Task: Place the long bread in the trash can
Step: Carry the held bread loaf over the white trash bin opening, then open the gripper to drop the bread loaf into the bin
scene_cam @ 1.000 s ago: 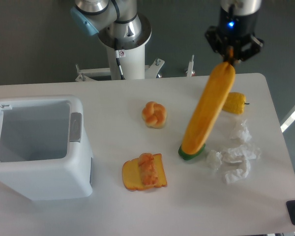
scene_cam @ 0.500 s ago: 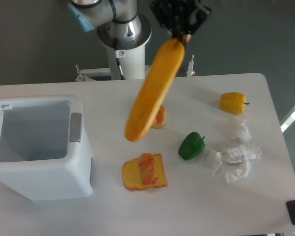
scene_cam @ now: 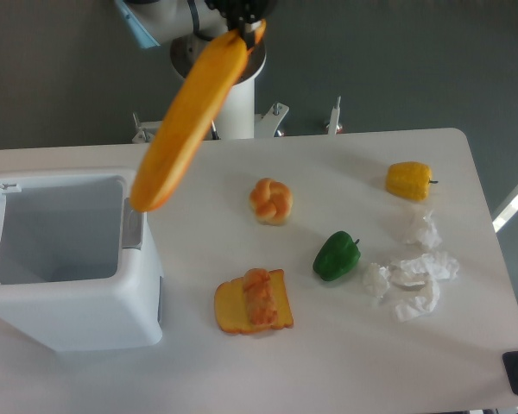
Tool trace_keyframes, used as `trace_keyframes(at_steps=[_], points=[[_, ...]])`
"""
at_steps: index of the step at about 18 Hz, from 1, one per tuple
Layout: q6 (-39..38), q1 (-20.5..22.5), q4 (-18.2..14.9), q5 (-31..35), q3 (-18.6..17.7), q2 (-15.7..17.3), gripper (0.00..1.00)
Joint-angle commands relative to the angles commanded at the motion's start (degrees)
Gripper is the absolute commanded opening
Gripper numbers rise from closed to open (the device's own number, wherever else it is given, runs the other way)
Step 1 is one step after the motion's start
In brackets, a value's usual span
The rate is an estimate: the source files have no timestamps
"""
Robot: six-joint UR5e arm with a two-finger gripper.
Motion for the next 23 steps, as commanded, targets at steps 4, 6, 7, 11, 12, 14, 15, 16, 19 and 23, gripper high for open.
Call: trace_keyframes(at_steps=[4,6,7,11,12,14,15,16,19,23], points=[[0.0,-4.4,-0.52,3.51,0.35,-2.11,0.01],[0.0,-6.51,-1.05,6.41,1.14,-4.39,0.01],[0.0,-7.3,-1.05,7.2,1.75,-5.44,0.01],[-0.09,-8.71,-1.67,8.0,5.53,-8.61,0.01],[-0.09,-9.06,-2.54,8.61,6.93,-9.4,0.01],[-0.09,-10.38,-3.69,10.28,9.83,-11.77,0.02],[-0.09,-10.82,-3.6,10.64,10.8,-12.83,0.02],[-0.18,-11.17,-3.43,10.64,11.59,-13.71,0.03],[0.09,-12.49,-3.25,12.3,11.95,-15.2,0.06],[0.09,-14.16,-2.38,13.28,11.95,-16.61,0.21]])
